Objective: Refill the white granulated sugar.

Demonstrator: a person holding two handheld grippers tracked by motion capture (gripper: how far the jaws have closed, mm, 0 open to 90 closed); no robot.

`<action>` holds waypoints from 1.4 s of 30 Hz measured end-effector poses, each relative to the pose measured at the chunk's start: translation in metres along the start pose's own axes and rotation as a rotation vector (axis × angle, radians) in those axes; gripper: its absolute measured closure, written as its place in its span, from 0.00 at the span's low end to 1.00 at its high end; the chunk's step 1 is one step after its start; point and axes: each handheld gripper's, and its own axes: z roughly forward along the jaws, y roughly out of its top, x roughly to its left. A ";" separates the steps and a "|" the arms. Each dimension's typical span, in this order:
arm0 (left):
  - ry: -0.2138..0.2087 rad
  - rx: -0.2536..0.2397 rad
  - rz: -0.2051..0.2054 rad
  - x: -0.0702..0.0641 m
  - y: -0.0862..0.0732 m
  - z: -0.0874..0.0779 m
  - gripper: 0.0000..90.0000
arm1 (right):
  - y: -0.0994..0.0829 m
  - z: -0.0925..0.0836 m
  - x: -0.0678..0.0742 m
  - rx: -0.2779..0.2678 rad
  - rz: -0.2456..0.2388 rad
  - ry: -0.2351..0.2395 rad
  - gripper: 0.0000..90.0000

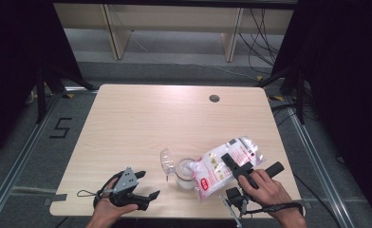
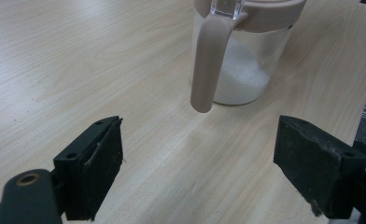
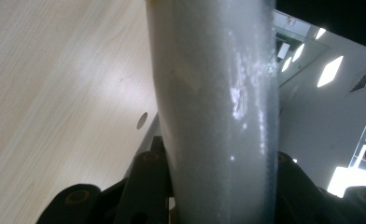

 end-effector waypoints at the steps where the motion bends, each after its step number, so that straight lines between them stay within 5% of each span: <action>1: 0.000 -0.002 -0.001 0.000 0.000 0.000 0.17 | 0.000 0.000 0.000 0.003 -0.001 -0.005 0.81; 17: 0.003 0.007 0.002 0.000 0.000 0.000 0.17 | 0.000 0.001 0.001 0.005 0.000 -0.001 0.81; 18: 0.007 0.007 -0.030 -0.003 -0.001 0.000 0.17 | 0.000 0.001 0.001 0.005 0.000 -0.002 0.81; 20: 0.000 0.000 -0.001 0.000 0.000 0.000 0.17 | 0.000 0.001 0.001 0.005 0.000 -0.002 0.81; 42: 0.002 0.003 0.000 0.000 0.000 0.000 0.17 | 0.000 0.000 -0.001 0.019 -0.015 0.022 0.82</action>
